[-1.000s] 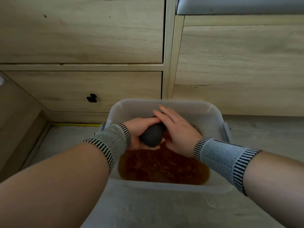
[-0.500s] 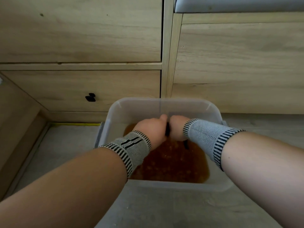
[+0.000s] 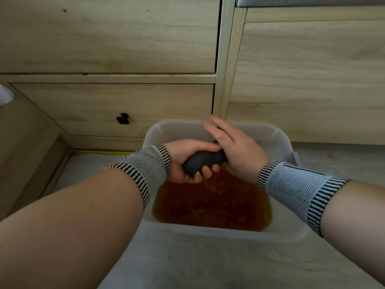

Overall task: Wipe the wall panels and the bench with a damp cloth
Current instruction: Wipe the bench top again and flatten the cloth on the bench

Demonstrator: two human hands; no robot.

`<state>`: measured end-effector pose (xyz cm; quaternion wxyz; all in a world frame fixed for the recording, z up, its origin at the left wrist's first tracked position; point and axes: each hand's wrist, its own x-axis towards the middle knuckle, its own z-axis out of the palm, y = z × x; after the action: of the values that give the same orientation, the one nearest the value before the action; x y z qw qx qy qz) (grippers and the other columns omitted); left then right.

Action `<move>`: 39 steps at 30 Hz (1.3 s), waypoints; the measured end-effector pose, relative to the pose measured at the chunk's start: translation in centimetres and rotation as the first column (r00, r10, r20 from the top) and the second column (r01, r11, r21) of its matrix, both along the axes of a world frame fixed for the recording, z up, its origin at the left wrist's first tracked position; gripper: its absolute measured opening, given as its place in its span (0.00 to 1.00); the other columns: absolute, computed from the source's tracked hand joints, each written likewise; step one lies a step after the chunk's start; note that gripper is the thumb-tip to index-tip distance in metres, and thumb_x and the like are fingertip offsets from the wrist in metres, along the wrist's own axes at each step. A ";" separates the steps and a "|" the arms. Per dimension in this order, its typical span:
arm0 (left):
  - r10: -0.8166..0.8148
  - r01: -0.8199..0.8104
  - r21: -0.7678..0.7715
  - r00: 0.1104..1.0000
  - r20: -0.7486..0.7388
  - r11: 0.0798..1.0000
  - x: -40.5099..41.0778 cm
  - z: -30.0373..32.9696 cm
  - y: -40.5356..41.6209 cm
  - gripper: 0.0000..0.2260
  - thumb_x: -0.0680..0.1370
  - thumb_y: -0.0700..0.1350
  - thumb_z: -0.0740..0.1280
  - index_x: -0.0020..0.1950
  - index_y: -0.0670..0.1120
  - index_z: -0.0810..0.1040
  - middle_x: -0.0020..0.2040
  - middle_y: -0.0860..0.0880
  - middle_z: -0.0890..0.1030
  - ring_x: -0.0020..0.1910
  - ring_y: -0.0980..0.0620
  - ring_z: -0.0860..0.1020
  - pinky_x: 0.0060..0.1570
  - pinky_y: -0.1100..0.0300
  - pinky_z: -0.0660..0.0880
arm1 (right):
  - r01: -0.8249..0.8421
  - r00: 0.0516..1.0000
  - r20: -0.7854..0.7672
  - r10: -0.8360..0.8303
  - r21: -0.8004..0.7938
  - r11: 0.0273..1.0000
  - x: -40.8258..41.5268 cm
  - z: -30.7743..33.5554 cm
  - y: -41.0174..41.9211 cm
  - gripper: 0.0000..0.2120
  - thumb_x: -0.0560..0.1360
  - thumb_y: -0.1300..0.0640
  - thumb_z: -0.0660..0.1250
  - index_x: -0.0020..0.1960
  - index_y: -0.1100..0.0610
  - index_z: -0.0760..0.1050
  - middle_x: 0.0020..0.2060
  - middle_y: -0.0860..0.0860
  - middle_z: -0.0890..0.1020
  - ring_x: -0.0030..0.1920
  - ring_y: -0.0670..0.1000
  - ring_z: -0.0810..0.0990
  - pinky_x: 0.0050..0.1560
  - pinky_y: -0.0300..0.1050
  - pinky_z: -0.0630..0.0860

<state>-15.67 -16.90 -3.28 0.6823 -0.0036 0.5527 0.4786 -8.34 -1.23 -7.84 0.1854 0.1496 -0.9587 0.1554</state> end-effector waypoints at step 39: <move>0.024 -0.024 0.007 0.999 0.033 1.000 0.2 0.1 -1.0 0.15 0.71 0.52 0.65 0.49 0.42 0.75 0.31 0.50 0.72 0.22 0.60 0.67 0.18 0.71 0.62 | -0.042 0.987 0.152 0.050 -0.053 0.998 0.2 1.4 -1.3 0.46 0.61 0.67 0.75 0.75 0.59 0.60 0.57 0.61 0.77 0.55 0.63 0.78 0.57 0.52 0.74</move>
<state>-15.49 -17.88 -3.20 0.6855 -0.0156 0.5397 0.4884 -8.14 -2.48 -6.46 0.1114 0.1546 -0.9622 0.1945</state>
